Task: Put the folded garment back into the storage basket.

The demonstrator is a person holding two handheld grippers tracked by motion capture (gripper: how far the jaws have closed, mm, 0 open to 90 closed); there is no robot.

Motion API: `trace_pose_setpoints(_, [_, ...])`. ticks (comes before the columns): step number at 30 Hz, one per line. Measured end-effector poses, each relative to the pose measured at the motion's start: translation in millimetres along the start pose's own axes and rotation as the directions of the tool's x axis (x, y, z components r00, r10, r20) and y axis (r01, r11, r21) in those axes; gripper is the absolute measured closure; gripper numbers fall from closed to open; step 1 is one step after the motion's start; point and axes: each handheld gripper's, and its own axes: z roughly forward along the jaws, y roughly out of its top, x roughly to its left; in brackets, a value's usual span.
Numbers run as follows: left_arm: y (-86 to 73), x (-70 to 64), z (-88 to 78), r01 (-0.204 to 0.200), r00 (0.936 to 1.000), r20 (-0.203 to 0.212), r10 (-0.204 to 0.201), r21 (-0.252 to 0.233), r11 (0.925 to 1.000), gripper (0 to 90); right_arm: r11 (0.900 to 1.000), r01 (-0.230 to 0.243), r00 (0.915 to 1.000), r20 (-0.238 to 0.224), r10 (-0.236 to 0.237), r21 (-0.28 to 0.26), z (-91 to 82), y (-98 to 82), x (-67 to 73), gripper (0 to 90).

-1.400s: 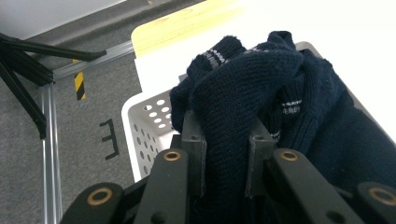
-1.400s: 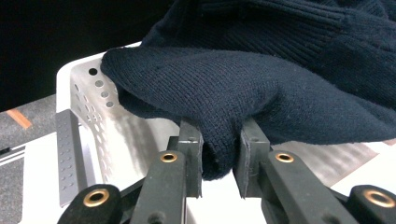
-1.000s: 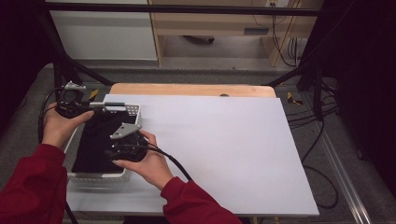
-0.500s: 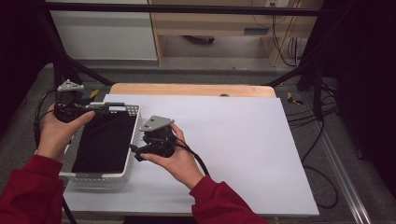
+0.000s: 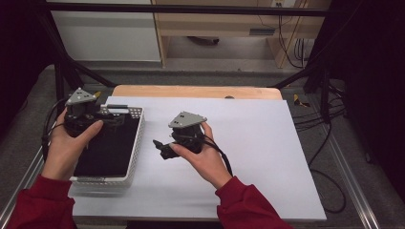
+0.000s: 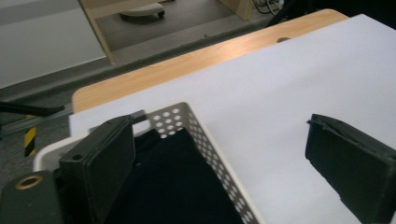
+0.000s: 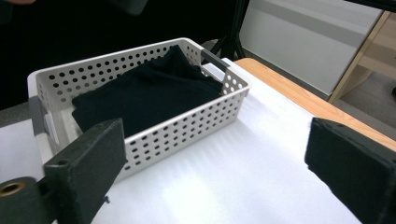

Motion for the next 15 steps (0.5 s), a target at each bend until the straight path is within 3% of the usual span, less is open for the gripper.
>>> trace_pose_setpoints(4, [-5.7,-11.4,7.0,-0.014,0.9998,-0.016,0.014,0.000,0.9999,7.5,1.000,-0.005,1.0000,0.002,0.005,0.009,-8.6,-4.3,-10.4,6.6])
trace_pose_setpoints(15, [-35.3,-32.6,15.4,-0.003,0.9998,0.019,0.004,-0.014,0.9999,7.5,0.999,-0.045,0.9985,0.031,0.044,0.015,-33.8,-9.8,-38.2,7.7])
